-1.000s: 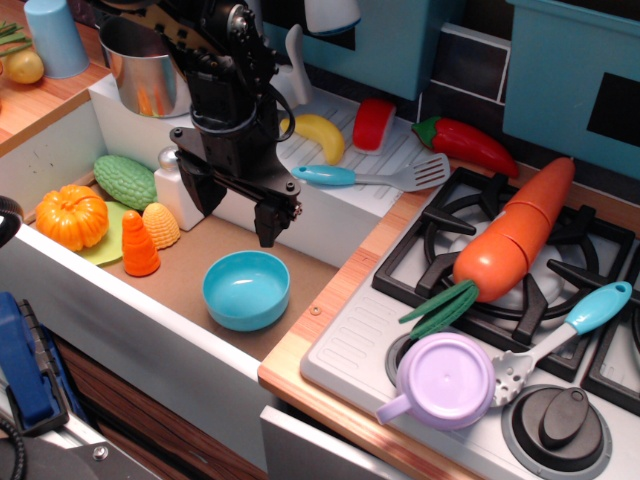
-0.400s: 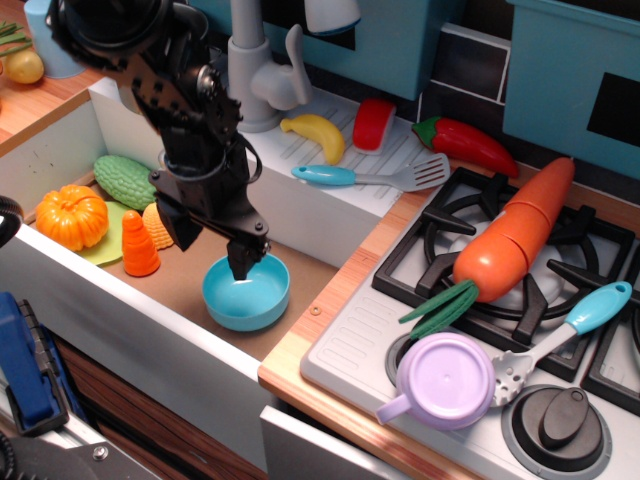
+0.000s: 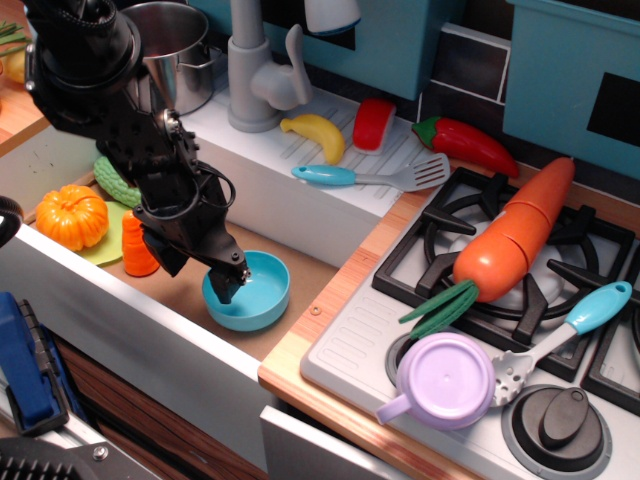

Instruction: Lift bowl

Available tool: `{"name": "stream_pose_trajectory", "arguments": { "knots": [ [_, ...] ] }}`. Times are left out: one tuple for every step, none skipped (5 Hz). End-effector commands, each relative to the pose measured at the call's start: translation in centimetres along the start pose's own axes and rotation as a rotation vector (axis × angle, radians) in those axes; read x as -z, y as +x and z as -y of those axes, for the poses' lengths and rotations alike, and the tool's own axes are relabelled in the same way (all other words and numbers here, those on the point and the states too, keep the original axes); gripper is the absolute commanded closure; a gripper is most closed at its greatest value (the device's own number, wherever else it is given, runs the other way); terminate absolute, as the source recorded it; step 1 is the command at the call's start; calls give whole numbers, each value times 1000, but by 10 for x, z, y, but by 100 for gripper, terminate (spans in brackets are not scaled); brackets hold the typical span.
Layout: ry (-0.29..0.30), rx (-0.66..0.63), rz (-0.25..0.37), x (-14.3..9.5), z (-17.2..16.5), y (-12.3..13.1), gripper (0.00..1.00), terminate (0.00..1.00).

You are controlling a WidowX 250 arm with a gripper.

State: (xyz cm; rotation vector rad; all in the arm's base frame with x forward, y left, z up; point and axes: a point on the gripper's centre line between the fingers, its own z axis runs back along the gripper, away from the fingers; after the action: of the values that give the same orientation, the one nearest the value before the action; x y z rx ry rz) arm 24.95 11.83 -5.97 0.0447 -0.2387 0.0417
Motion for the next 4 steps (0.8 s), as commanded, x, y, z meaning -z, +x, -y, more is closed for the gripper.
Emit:
{"name": "stream_pose_trajectory", "arguments": {
  "knots": [
    [-6,6,57,8,-17,14,0,0],
    [-22,-16,57,14,-17,23,100,0],
    [-52,-34,43,12,-13,26,100,0],
    [-64,-46,33,7,-10,25,100,0]
  ]
}}
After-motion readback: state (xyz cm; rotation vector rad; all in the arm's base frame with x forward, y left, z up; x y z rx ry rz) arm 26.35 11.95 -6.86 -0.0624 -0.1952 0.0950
